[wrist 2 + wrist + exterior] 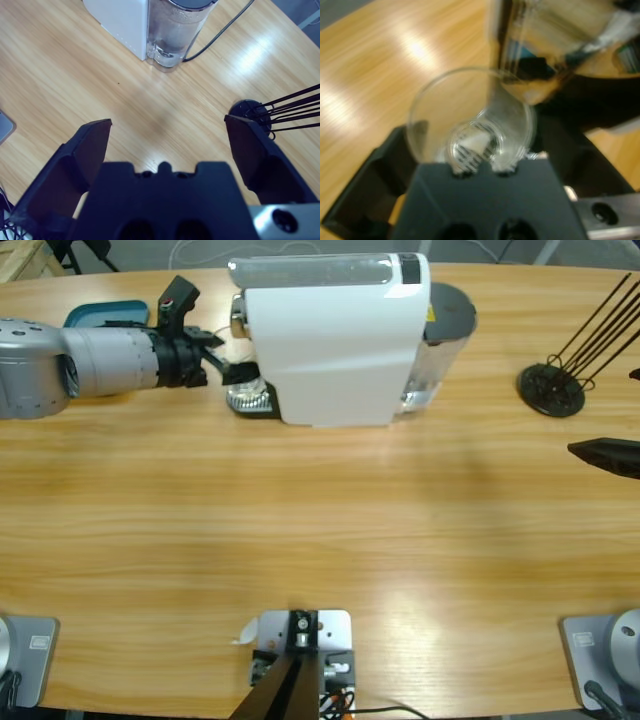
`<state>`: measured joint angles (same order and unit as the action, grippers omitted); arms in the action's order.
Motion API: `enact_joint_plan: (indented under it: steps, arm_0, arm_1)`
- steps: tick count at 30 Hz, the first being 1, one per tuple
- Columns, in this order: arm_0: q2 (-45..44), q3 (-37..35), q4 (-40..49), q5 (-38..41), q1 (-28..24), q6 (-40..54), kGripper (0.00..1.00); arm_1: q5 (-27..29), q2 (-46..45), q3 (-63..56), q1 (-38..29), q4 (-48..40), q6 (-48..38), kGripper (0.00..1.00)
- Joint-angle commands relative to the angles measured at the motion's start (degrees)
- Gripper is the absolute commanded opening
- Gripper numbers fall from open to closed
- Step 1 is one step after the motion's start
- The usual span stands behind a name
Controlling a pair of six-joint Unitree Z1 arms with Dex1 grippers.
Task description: Pour coffee
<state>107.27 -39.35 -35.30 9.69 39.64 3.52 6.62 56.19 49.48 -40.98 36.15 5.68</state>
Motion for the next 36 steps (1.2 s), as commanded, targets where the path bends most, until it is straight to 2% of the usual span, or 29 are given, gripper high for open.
enact_joint_plan:
  steps: [1, 18, 23, 27, 31, 33, 34, 36]
  arm_0:
    - [-1.86, 2.63, 0.35, 2.03, 1.84, -1.06, 0.996]
    - [-9.22, 8.94, 3.55, 0.77, 0.23, -1.06, 0.996]
    - [-16.22, 10.54, 7.91, 0.12, 0.08, -1.06, 0.996]
    - [-29.05, 9.51, 20.5, -1.15, 0.08, -1.06, 0.996]
    - [-40.39, 3.37, 38.62, -2.03, 0.12, -1.06, 0.996]
    - [-44.82, 2.04, 44.55, -2.55, 0.12, -1.06, 0.989]
    - [-47.4, 1.75, 47.31, -3.71, 0.08, -0.96, 0.987]
    - [-50.32, 2.14, 49.84, -4.82, 0.1, -0.89, 0.986]
  arm_1:
    - [-0.02, -1.78, -2.46, 0.64, 0.89, 0.29, 0.977]
    - [-0.29, -2.41, -2.81, 0.64, 0.85, 0.03, 0.977]
    - [-0.88, -2.31, -2.71, 0.64, 0.96, -0.06, 0.979]
    - [-1.97, -0.11, -1.83, 0.64, 1.08, 0.06, 0.977]
    - [-4.14, 4.09, 1.69, 0.64, 1.38, 0.56, 0.997]
    - [-6.21, 7.66, 4.73, 1.22, 1.63, 1.17, 0.989]
    - [-8.09, 9.8, 6.94, 2.24, 2.01, 1.88, 0.94]
    - [-12.12, 14.69, 12.11, 4.61, 3.51, 2.6, 0.719]
